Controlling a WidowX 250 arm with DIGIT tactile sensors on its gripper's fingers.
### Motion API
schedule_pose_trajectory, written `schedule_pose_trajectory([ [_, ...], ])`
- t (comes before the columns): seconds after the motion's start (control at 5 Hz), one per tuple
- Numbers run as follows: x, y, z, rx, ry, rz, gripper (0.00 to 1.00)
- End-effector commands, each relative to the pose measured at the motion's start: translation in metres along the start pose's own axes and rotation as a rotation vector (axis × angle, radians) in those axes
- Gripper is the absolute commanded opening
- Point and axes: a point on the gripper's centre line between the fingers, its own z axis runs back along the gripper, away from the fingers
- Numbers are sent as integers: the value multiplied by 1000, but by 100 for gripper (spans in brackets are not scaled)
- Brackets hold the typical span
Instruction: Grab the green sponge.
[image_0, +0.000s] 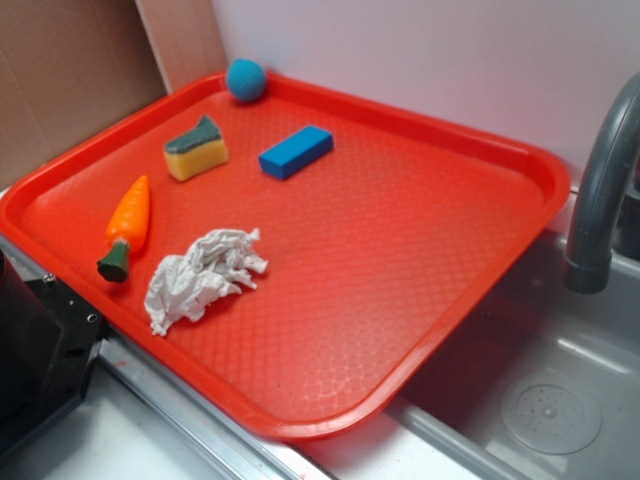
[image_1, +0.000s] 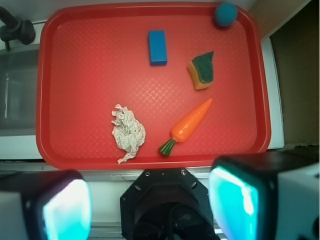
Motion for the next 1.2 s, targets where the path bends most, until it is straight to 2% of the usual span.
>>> schedule_pose_trajectory([
  [0.0, 0, 0, 0, 0, 0, 0, 100],
  [0.2, 34, 38, -53, 43, 53, 53, 100],
  [0.4, 60, 68, -87, 115, -3, 63, 100],
  [0.6, 89, 89, -125, 72, 11, -8, 100],
  [0.8, 98, 113, -152, 46, 38, -96, 100],
  [1.0, 106, 121, -178, 21, 46, -112, 100],
])
